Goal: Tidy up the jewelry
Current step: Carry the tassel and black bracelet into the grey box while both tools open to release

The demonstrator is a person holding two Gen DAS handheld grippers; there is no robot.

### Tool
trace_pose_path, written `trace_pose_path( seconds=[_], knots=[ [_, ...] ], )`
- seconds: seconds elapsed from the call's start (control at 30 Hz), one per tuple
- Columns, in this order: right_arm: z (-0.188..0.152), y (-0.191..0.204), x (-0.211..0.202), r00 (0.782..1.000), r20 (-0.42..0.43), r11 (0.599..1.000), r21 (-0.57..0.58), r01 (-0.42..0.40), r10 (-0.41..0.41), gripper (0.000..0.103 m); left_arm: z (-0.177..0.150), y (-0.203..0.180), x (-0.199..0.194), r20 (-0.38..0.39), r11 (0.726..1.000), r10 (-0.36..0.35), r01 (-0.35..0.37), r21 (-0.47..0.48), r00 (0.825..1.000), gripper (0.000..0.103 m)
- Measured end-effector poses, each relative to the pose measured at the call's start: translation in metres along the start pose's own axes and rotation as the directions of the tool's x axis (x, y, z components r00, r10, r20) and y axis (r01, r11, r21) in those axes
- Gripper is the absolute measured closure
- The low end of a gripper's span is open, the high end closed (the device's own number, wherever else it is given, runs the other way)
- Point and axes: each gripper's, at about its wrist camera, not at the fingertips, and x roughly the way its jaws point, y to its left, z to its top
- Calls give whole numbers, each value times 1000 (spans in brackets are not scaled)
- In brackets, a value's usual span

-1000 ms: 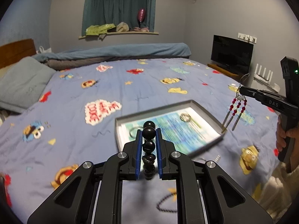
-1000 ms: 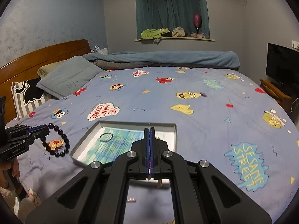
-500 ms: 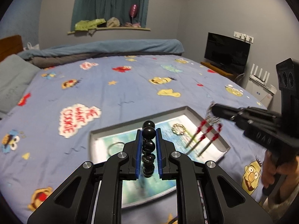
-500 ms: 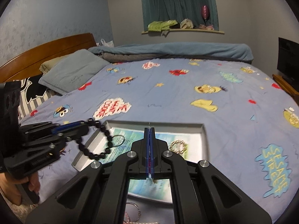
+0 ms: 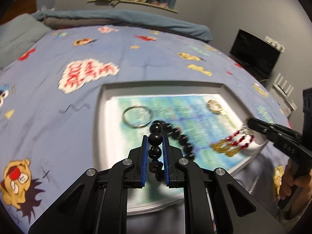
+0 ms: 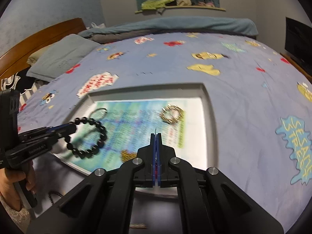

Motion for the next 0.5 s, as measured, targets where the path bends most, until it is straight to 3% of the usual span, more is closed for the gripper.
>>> trace_pose_path(
  seconds=[0.23, 0.5],
  knots=[
    [-12, -17, 6, 999, -32, 999, 30, 38, -37, 101, -11, 8, 6, -10, 999, 39, -39, 8, 999, 88],
    [-19, -17, 0, 991, 0, 991, -26, 132, -132, 100, -17, 5, 5, 7, 996, 61, -61, 60, 998, 88]
  ],
)
